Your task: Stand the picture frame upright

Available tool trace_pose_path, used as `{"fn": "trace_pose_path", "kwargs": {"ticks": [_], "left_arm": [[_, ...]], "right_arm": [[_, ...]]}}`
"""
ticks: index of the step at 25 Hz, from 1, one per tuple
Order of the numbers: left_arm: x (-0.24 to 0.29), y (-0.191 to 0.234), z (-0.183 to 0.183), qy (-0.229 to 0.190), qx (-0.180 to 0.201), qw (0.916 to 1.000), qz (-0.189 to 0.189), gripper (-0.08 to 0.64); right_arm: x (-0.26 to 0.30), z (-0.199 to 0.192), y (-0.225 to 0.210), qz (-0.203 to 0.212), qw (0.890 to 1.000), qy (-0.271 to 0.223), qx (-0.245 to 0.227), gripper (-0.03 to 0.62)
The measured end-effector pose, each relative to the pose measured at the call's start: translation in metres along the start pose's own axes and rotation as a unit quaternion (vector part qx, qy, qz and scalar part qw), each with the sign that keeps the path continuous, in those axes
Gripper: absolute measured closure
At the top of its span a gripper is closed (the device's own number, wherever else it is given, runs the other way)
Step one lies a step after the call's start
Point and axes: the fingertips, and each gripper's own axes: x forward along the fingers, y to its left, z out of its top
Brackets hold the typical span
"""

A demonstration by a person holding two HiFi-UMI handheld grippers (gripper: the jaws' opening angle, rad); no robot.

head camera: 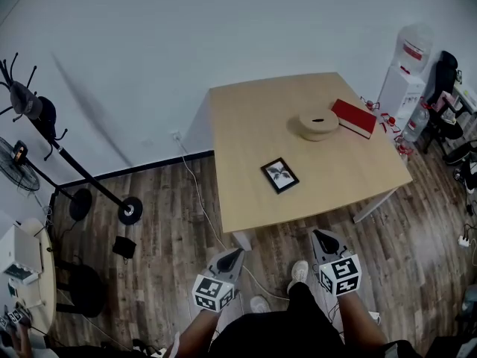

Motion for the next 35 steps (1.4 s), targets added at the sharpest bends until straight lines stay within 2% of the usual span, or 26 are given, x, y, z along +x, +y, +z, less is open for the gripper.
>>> {"fn": "trace_pose_path", "kwargs": {"ticks": [10, 22, 26, 31, 35], "left_arm": [[0.055, 0.020, 0.020, 0.009, 0.010, 0.9996, 0.027, 0.558], [0.170, 0.039, 0.074, -0.003, 0.002, 0.9977, 0.067, 0.558], [0.197, 0.039, 0.080, 0.000, -0.005, 0.9968, 0.080, 0.558], [0.205, 0.046, 0.078, 0.005, -0.015, 0.9943, 0.105, 0.558], [0.209, 0.058, 0.070, 0.013, -0.027, 0.9925, 0.119, 0.558]], "right_arm": [[0.059, 0.004, -0.044, 0.032, 0.999, -0.001, 0.015, 0.583], [0.138, 0.009, -0.108, 0.127, 0.992, 0.025, 0.000, 0.583], [0.159, 0.011, -0.123, 0.152, 0.988, 0.034, -0.004, 0.581], [0.188, 0.008, -0.128, 0.187, 0.980, 0.061, -0.022, 0.581], [0.216, 0.002, -0.136, 0.188, 0.979, 0.078, -0.015, 0.581]]}}
